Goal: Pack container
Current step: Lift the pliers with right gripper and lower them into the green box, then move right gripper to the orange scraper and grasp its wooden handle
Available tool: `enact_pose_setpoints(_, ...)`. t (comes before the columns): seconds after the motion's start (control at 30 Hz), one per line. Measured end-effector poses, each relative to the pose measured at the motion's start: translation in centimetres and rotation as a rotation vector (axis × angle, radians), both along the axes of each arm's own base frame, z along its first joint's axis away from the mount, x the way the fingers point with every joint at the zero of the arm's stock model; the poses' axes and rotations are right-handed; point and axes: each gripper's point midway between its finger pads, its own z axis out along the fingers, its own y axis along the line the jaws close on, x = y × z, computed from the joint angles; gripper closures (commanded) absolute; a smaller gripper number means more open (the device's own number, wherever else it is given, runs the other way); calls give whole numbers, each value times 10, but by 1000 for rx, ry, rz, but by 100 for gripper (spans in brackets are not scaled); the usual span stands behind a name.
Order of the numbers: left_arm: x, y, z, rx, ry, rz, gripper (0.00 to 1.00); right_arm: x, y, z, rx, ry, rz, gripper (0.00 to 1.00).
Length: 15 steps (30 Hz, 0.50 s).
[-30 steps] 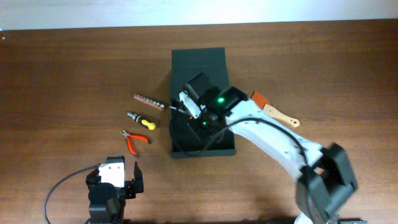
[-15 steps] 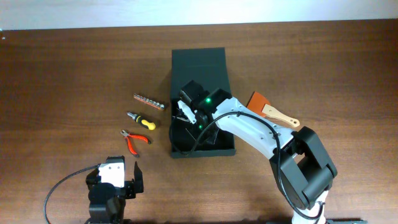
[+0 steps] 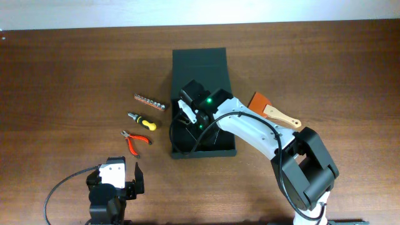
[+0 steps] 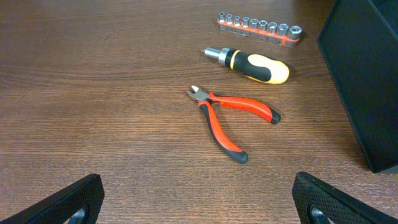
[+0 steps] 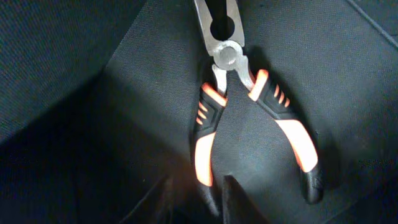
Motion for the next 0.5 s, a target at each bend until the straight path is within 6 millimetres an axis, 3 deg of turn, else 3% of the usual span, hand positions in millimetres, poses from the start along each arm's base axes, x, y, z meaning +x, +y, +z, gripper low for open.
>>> enact_pose_setpoints(0.17,0,0,0,0,1,-1,1,5,1,31,-1,-24,15,32)
enact_pose_setpoints(0.27,0,0,0,0,0,0,1,14,-16,72,-49,-114,23,13)
enact_pose_setpoints(0.4,0,0,0,0,0,-1,1,30,-70,136,-90,-252,-8,4)
enact_pose_setpoints(0.5,0,0,0,0,0,0,1,34,-126,163,-100,-258,-46,1)
